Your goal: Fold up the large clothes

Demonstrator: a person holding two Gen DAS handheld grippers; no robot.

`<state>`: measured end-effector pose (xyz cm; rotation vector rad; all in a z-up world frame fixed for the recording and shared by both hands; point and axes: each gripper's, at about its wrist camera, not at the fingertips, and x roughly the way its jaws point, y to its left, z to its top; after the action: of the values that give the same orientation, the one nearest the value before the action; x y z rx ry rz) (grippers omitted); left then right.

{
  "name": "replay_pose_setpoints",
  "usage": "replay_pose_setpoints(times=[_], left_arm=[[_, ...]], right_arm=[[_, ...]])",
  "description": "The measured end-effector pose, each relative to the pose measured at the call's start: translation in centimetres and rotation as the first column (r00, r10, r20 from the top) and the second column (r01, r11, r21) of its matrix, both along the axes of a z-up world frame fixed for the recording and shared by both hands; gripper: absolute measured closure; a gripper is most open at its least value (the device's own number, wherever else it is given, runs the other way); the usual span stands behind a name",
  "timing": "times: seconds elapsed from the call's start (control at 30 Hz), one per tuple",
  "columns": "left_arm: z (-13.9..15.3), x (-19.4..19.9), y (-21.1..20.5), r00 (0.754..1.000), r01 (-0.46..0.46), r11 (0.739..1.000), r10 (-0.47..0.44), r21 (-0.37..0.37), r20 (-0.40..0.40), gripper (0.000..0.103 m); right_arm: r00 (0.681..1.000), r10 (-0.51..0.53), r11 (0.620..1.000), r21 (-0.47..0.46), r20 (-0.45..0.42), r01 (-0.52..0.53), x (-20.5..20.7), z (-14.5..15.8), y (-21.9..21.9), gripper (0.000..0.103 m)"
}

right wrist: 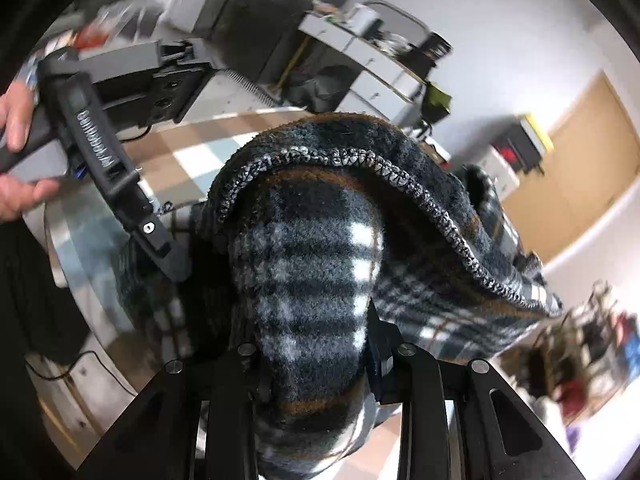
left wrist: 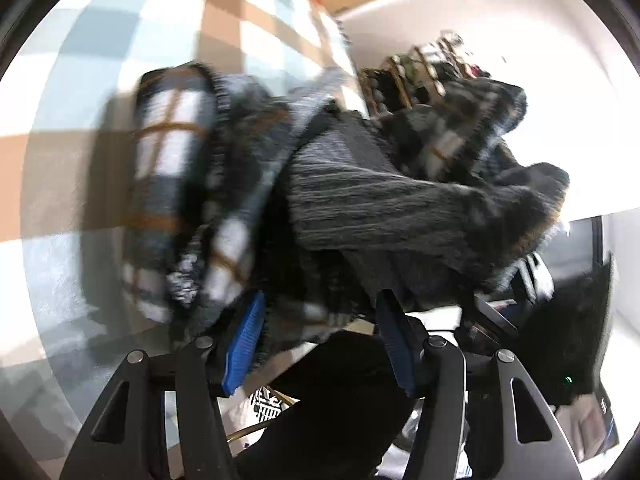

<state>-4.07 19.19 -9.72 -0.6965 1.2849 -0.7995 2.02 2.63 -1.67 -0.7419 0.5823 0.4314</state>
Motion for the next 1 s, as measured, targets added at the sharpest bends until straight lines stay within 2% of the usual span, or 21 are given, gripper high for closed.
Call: replay_pose_setpoints(times=[0.1, 0.17, 0.27, 0.4, 0.5, 0.57, 0.63, 0.73, 0.8, 0.9, 1.0], left_arm=[[0.5, 1.0, -0.8, 1.0, -0.006, 0.998, 0.007, -0.055, 0.022, 0.051], [-0.4, 2.4, -2.0, 1.0, -0.009, 0.997, 0.008, -0.075, -0.016, 0.05], [-1.3, 3.1, -2.5, 0.996, 0.002, 0.989, -0.015, -0.151, -0.085, 0.05], [-0.4, 4.4, -2.9, 0.996, -0.008, 0.981, -0.009, -0.196, -0.084, 0.05], [0.1, 5.1, -3.2, 0.999, -0.006, 0.981, -0.003, -0.191, -0.047, 0.05], [-0.6, 5.2, -2.3, 0.999, -0.036, 0.985, 0.032, -0.168, -0.029, 0.05], [-1.9, 5.6, -1.5, 0.997, -0.072, 0.984, 0.064, -0.162, -0.052, 0.05], [-2.9, 5.6, -0.7, 0.995, -0.075, 0.976, 0.061, -0.202, -0.074, 0.05], [-2.8, 5.2, -0.4, 0.995, -0.078, 0.973, 0.062, -0.219, -0.076, 0.05], [-3.2, 4.6, 0.2, 0.997, -0.059, 0.972, 0.045, -0.226, -0.063, 0.05], [-3.6, 4.8, 0.9, 0.995, -0.051, 0.964, 0.027, -0.262, -0.094, 0.058]], right_arm=[[1.0, 0.017, 1.0, 0.003, 0.009, -0.017, -0.2, 0.1, 0.1, 0.073], [0.999, 0.039, 0.999, 0.016, 0.008, -0.039, -0.3, 0.2, -0.2, 0.073], [0.998, 0.063, 0.997, 0.04, -0.003, -0.063, -0.6, 0.3, -1.2, 0.073], [0.99, 0.139, 0.988, 0.074, -0.033, -0.137, -1.7, 0.2, -2.5, 0.073], [0.978, 0.202, 0.975, 0.111, -0.053, -0.195, -2.4, 0.8, -3.2, 0.073], [0.962, 0.261, 0.958, 0.141, -0.075, -0.249, -2.1, 1.8, -3.5, 0.073], [0.937, 0.339, 0.933, 0.16, -0.09, -0.322, -2.4, 2.4, -3.3, 0.073], [0.894, 0.438, 0.894, 0.155, -0.096, -0.421, -2.9, 3.1, -1.9, 0.073], [0.876, 0.473, 0.876, 0.16, -0.095, -0.456, -2.8, 3.1, -0.8, 0.074], [0.843, 0.525, 0.84, 0.229, -0.119, -0.491, -2.4, 2.8, 1.1, 0.073], [0.804, 0.572, 0.809, 0.269, -0.161, -0.522, -2.4, 2.4, 3.1, 0.073]])
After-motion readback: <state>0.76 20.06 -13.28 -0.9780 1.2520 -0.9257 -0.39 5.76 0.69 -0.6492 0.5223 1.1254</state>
